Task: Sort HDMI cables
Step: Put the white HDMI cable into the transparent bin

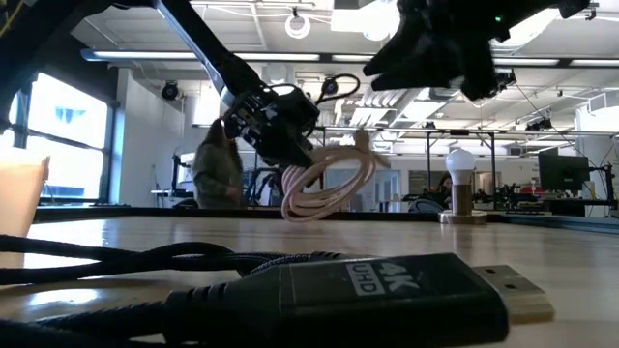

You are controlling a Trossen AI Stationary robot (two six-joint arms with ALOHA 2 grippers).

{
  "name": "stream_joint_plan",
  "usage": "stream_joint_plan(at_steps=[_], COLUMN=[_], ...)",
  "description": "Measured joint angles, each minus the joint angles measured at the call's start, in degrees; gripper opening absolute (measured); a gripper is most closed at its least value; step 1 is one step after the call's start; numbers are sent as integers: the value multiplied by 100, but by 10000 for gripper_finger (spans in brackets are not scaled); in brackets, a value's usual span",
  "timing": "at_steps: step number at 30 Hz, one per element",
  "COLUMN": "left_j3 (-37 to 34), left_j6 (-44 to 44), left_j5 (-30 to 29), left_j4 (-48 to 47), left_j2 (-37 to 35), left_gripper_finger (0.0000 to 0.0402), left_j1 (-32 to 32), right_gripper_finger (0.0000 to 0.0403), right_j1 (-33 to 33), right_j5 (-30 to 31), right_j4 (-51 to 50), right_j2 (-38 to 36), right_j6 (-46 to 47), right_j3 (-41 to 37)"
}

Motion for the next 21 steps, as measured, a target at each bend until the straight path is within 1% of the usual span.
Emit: stream_joint_plan(at_steps=[2,3,8,10,12,16,21], left_j3=[4,6,-2,-2,-2,-2,-2], left_j6=[-32,-59,-106,-131,-135,-147,-148], left_j5=[190,250,347,451,529,598,604], left_j4=[136,142,223,244,309,313,317], left_j2=[-17,-21,-68,-68,-68,-68,-68], left_gripper_finger=[15,15,15,15,15,15,15], left_j1=[-68,-72,-182,-217,-262,-351,-414], right_gripper_finger=[190,190,188,189,190,188,190], right_j1=[55,82,197,207,205,205,205], right_j5=[-195,-199,339,529,587,591,506], right_j4=[-178,-220,-209,-246,-377,-720,-851], right_j2=[2,2,2,2,2,2,2], right_j6=[-373,-495,-785,-768,-695,-645,-257], right_j3=[0,0,0,0,0,0,0])
